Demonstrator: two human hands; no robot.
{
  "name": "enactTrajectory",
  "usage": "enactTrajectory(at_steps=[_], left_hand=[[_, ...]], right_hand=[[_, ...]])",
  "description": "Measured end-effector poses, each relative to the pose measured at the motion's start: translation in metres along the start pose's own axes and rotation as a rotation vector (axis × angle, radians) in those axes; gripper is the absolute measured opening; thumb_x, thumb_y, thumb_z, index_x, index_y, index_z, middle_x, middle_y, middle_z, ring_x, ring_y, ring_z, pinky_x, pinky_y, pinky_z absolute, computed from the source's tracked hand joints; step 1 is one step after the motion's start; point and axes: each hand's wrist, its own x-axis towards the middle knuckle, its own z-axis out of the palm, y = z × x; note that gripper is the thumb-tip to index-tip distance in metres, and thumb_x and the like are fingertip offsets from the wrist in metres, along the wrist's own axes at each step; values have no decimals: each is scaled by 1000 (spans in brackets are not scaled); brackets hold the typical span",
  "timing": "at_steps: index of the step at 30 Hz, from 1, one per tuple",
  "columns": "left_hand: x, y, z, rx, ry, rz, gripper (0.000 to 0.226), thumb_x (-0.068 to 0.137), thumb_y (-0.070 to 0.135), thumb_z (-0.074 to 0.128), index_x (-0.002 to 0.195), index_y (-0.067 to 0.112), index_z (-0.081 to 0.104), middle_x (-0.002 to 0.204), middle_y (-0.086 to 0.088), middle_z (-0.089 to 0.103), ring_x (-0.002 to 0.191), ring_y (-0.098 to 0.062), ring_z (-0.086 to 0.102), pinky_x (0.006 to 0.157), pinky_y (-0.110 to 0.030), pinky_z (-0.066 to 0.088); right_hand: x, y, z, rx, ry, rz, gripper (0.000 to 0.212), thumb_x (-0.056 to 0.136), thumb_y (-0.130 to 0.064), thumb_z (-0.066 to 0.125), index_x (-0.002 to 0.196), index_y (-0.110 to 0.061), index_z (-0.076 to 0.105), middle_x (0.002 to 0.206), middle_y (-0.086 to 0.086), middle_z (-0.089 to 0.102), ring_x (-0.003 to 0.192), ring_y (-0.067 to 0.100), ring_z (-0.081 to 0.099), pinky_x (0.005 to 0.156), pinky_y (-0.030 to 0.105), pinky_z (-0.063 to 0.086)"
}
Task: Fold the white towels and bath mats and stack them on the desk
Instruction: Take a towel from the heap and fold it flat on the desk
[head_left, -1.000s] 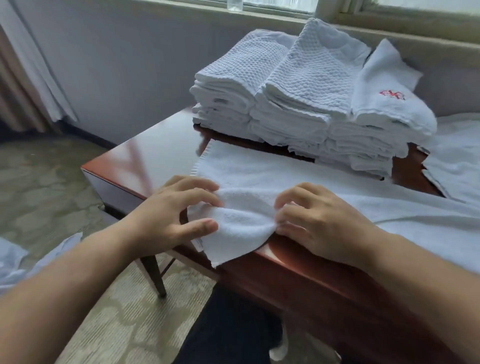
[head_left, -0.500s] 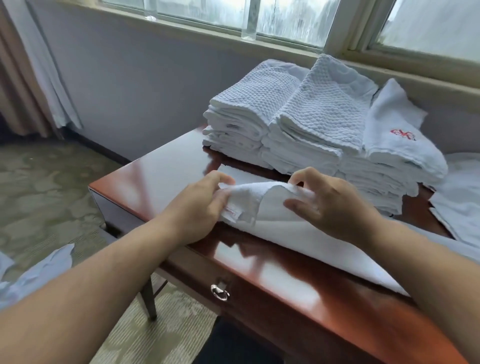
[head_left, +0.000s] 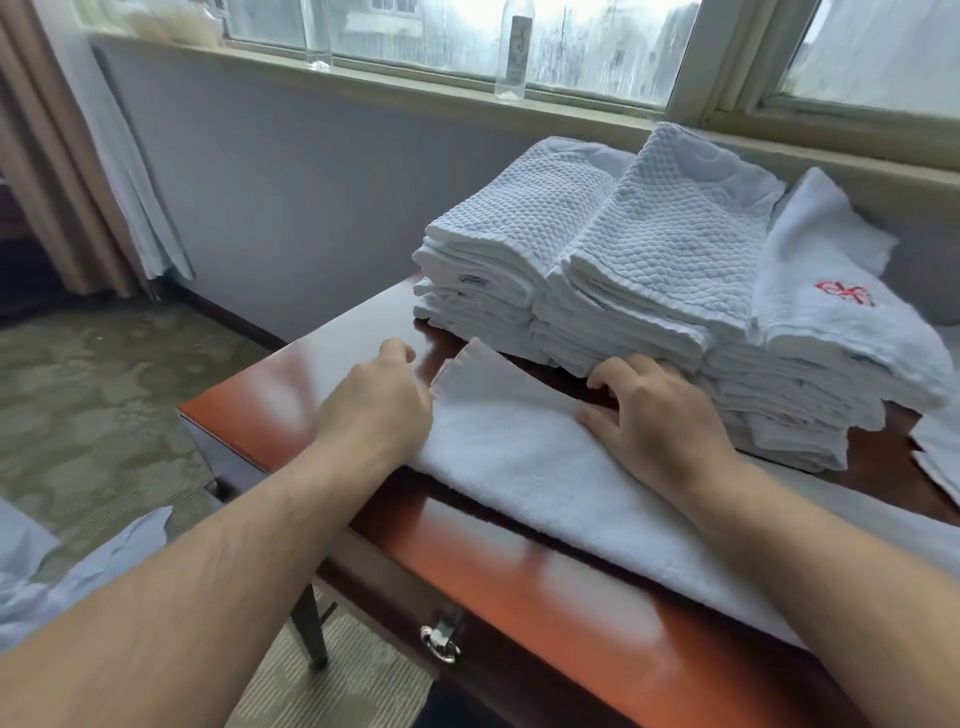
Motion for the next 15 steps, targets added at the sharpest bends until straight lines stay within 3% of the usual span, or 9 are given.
enactTrajectory(at_steps=[2,5,7,11,13,15], left_hand=[[-3,0,1,48,14,49,45,93,22,52,138,25,46,119,-4,62,116,-30,53,94,-40,46],[-17,10,-1,5,129,403,44,89,13,57,131,29,57,122,4,57,120,-22,47,102,-39,37],[-24,21,-1,-41,-12,584,37,96,24,56,131,35,59,132,8,55,127,-17,45,108,-36,33],[-38,32,23,221,-355,559,60,99,64,26,155,45,22,167,9,13,154,-14,5,125,-38,6],[-44,32,33,314,-387,531,69,95,69,17,158,43,7,169,6,-1,154,-16,-8,125,-41,-3],[-49,29,38,334,-379,512,75,89,72,10,158,43,2,169,5,-7,154,-16,-12,124,-44,-6]], right_hand=[[-7,0,0,-18,103,-10,24,88,-35,73,106,-20,67,99,0,65,94,28,61,79,40,47],[-17,-1,-2,26,125,-37,9,89,-27,68,92,-19,70,88,-1,63,84,26,59,74,40,47],[-26,0,-3,122,43,-17,13,94,-30,62,93,-20,71,91,-4,63,88,22,58,77,38,48],[-50,11,-6,217,-135,42,34,98,-40,53,124,-24,68,130,-6,63,121,17,56,102,33,44],[-64,20,-9,188,-254,83,53,99,-52,44,146,-28,51,156,-6,43,144,15,37,119,31,28],[-77,32,-12,146,-379,100,71,95,-67,26,158,-34,27,168,-9,17,155,12,11,125,33,9]])
